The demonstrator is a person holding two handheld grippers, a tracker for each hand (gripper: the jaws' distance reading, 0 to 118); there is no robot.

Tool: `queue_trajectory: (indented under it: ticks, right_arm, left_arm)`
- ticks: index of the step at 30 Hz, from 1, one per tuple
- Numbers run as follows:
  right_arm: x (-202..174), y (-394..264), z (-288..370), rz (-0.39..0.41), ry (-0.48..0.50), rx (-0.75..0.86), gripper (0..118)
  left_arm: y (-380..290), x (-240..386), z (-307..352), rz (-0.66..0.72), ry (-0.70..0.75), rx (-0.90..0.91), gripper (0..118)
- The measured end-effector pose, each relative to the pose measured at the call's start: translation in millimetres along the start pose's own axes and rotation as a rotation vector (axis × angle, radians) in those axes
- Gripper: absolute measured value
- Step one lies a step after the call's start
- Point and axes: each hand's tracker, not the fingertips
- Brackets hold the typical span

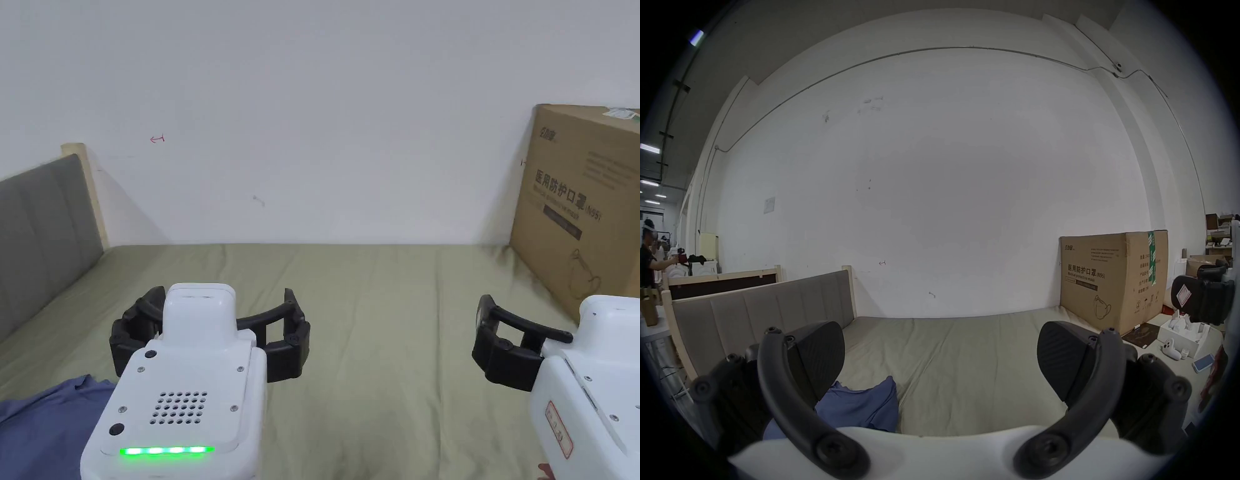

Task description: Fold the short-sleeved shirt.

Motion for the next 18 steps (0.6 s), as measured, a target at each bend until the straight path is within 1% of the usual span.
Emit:
queue_trajectory:
  ticks: [4, 6, 13, 18]
  right_arm:
    - [0.3, -2.4, -1.0, 0.017, -0.027, -0.022, 118]
    - [0.7, -3.5, -0.1, 0.042, -0.043, -0.029, 118]
    - [1.8, -3.9, 1.1, 0.026, -0.014, -0.027, 118]
    - [-1.0, -2.4, 2.5, 0.043, -0.005, -0.004, 118]
  left_arm:
    - [0.1, 2.9, 1.0, 0.002, 0.006, -0.012, 117]
    - [-0.9, 2.1, -0.3, 0.002, 0.023, -0.019, 117]
    - [0.5, -1.5, -1.3, 0.025, 0.013, -0.039, 117]
    - [1.9, -0.9, -1.1, 0.028, 0.006, -0.040, 117]
